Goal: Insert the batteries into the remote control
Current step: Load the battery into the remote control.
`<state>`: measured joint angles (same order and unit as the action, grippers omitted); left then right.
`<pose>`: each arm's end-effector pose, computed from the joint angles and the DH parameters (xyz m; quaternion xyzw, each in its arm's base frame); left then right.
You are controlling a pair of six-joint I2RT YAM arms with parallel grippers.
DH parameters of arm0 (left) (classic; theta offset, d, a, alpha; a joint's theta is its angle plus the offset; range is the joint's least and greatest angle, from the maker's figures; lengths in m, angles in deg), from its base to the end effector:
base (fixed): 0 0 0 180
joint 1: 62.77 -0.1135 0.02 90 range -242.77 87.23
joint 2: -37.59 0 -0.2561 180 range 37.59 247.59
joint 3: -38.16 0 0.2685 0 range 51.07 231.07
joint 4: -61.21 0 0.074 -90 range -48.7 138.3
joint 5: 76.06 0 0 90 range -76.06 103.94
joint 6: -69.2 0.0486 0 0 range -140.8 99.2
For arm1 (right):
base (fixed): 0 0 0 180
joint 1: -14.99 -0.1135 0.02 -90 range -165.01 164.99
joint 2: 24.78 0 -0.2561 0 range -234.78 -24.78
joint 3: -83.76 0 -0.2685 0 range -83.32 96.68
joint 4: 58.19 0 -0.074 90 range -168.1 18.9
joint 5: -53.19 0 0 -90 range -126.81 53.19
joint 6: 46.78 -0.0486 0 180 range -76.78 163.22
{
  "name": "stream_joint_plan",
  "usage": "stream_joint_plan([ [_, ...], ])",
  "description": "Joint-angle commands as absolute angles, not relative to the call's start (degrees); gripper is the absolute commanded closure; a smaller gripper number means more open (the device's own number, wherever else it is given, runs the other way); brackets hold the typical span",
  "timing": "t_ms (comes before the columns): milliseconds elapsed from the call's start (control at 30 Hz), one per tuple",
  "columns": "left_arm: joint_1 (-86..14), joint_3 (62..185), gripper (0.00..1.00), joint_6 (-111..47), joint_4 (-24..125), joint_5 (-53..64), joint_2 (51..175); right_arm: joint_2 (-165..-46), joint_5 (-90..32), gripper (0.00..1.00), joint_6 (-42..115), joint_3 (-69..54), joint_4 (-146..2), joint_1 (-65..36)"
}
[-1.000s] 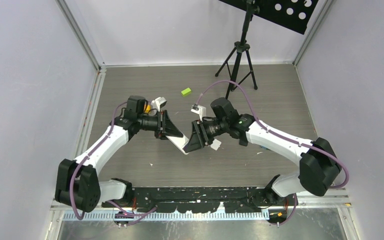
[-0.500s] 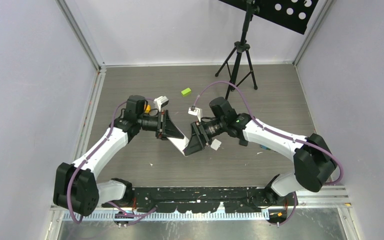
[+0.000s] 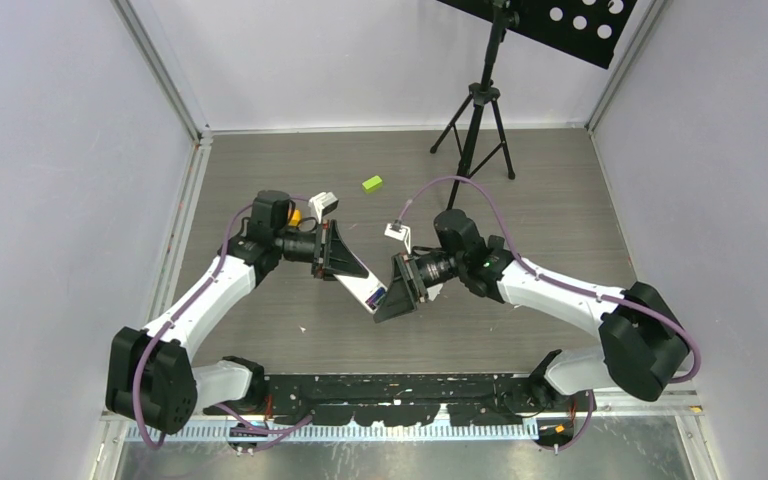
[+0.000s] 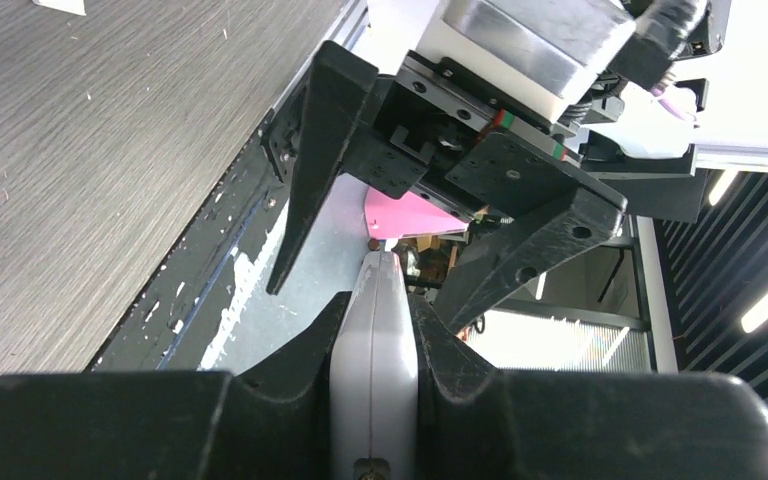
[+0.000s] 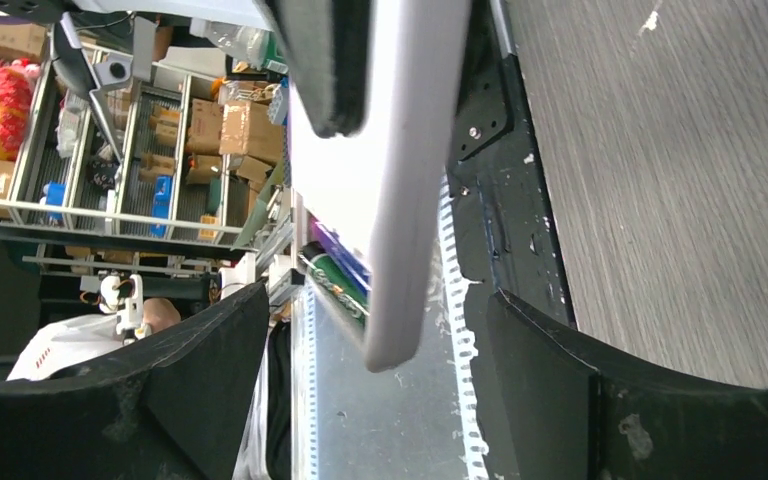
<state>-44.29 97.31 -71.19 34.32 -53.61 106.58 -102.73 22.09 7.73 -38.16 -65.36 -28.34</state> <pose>0.2389 -0.1272 0.2513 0.0354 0.7829 -0.6206 0.0263 0.1950 0.2412 0.2276 -0.3069 0.7233 0.6127 0.0851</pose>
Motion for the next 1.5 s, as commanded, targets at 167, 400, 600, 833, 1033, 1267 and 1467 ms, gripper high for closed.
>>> stream_joint_plan([
  [167, -44.31, 98.87, 1.0, -71.45, 36.52, -55.14, 105.69, -99.92, 21.55, 0.19, -0.85, -38.74, -50.01, -28.46],
  [400, -44.31, 98.4, 1.0, -71.25, 36.61, -55.4, 105.01, -103.76, 18.2, 0.57, -5.06, -37.21, -49.71, -28.25],
  [600, -44.31, 98.27, 1.0, -71.16, 36.69, -55.39, 104.93, -104.34, 19.37, 0.73, -6.95, -38.76, -45.59, -28.25],
  [833, -44.31, 98.33, 1.0, -71.03, 36.65, -55.13, 104.84, -103.45, 17.95, 0.57, 0.34, -37.44, -53.93, -28.01],
  [1033, -45.1, 98.8, 1.0, -64.17, 31.65, -50.09, 104.23, -99.07, 10.72, 0.2, -1.22, -39.79, -53.45, -25.29],
  [1267, -45.98, 96.08, 1.0, -59.19, 32.71, -36.31, 102.42, -96.59, -2.76, 0.28, -11.68, -42.63, -55.99, -18.71],
  [1467, -45.98, 93.68, 1.0, -56.47, 32.73, -19.33, 97.82, -99.11, -29.57, 0.45, -11.02, -34.02, -89.15, -19.66],
])
